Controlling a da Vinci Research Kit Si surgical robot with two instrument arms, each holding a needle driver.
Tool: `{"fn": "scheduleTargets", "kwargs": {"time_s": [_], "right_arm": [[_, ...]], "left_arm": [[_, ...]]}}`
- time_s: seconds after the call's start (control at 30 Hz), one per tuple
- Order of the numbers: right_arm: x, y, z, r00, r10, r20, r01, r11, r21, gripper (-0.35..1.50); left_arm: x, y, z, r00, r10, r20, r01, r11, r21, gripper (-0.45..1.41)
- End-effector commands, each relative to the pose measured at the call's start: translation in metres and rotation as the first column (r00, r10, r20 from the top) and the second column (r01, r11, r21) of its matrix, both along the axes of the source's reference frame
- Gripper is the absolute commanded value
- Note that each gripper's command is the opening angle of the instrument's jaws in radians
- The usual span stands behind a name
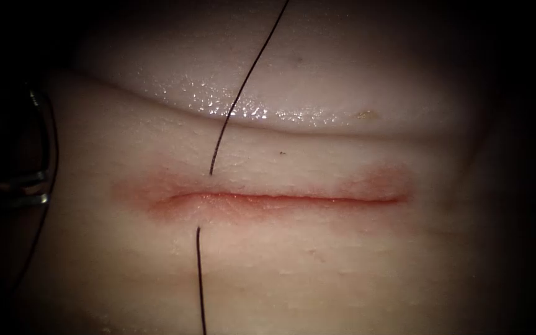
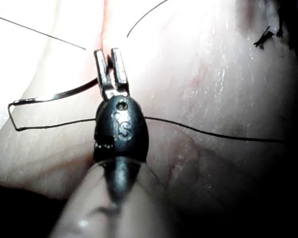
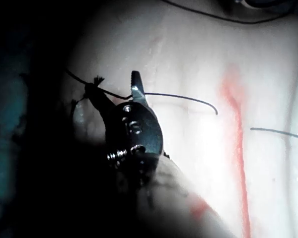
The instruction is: Wound Closure
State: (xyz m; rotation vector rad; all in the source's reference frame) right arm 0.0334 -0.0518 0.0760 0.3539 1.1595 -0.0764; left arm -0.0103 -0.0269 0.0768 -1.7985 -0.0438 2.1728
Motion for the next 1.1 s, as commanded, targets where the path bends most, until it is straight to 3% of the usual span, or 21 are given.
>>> {"fn": "scheduleTargets", "kwargs": {"time_s": [0.03,0.2,0.4,0.83,1.1], "right_arm": [[0.0003,0.0013,0.0013,1.0,0.029,0.009,-0.029,1.0,0.001,1.11],[-0.0007,0.0058,0.003,0.994,0.109,0.028,-0.109,0.994,0.023,1.23],[-0.0006,0.0092,0.0059,0.989,0.139,0.045,-0.139,0.99,-0.004,1.26],[0.0035,0.0112,0.0147,0.985,0.167,0.045,-0.165,0.985,-0.046,1.3],[0.0041,0.0115,0.0193,0.987,0.148,0.06,-0.147,0.989,-0.025,1.23]], "left_arm": [[-0.0005,-0.0005,0.0006,1.0,0.0,0.001,0.0,1.0,0.002,-0.45],[-0.0006,-0.0005,0.0006,1.0,0.0,0.001,0.0,1.0,0.002,-0.45],[-0.0006,-0.0005,0.0006,1.0,0.0,0.001,0.0,1.0,0.002,-0.45],[-0.0007,-0.0005,0.0007,1.0,0.0,0.003,0.0,1.0,0.001,-0.45],[-0.0007,-0.0005,0.0006,1.0,0.003,0.001,-0.003,1.0,0.002,-0.45]]}}
